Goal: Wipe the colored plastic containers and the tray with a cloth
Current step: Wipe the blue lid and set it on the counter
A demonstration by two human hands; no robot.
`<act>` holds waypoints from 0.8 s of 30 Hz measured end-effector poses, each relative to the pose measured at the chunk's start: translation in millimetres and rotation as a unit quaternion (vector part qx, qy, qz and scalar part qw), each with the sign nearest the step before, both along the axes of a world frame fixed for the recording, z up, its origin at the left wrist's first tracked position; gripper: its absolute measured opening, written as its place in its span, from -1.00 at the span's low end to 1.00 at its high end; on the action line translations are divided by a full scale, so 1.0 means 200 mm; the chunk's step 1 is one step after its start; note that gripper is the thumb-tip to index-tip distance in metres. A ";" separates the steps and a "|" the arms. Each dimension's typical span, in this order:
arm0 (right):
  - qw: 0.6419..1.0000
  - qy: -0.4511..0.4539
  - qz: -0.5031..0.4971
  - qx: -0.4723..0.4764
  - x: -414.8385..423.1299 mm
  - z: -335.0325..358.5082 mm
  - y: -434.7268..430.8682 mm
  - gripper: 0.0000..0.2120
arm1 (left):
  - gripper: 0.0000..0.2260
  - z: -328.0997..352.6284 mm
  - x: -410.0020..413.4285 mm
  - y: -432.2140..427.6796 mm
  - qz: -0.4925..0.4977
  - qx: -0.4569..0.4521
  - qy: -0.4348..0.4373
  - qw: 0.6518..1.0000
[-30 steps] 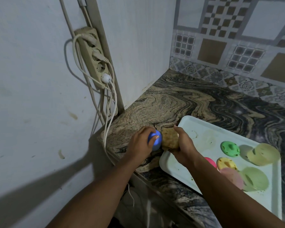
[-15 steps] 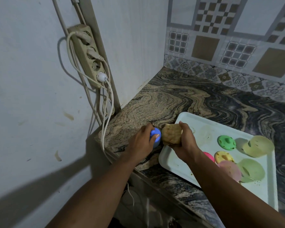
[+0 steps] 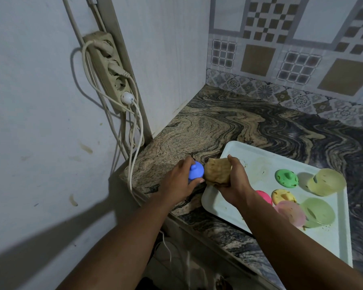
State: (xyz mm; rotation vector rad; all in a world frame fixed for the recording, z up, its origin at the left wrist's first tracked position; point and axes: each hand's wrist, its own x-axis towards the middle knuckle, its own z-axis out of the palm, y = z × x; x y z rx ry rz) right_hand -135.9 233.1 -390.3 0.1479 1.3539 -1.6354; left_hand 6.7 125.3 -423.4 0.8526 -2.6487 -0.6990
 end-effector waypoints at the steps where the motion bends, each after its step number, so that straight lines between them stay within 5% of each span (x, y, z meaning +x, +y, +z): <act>1: 1.000 0.000 0.001 -0.001 0.00 0.00 0.00 -0.47 | -0.56 0.00 0.00 0.00 -0.001 -0.001 0.001 1.000; 16: 1.000 -0.012 0.007 -0.016 -0.02 0.09 0.06 -0.39 | -0.52 0.06 -0.03 0.02 0.019 0.089 -0.009 0.996; 19: 1.000 0.005 0.007 -0.027 -0.08 0.15 0.12 -0.39 | -0.40 0.11 -0.07 0.04 0.024 0.022 0.000 0.999; 24: 0.996 0.034 -0.047 -0.061 -0.31 0.28 0.29 -0.39 | -0.62 0.27 -0.28 0.18 -0.024 -0.104 0.118 0.987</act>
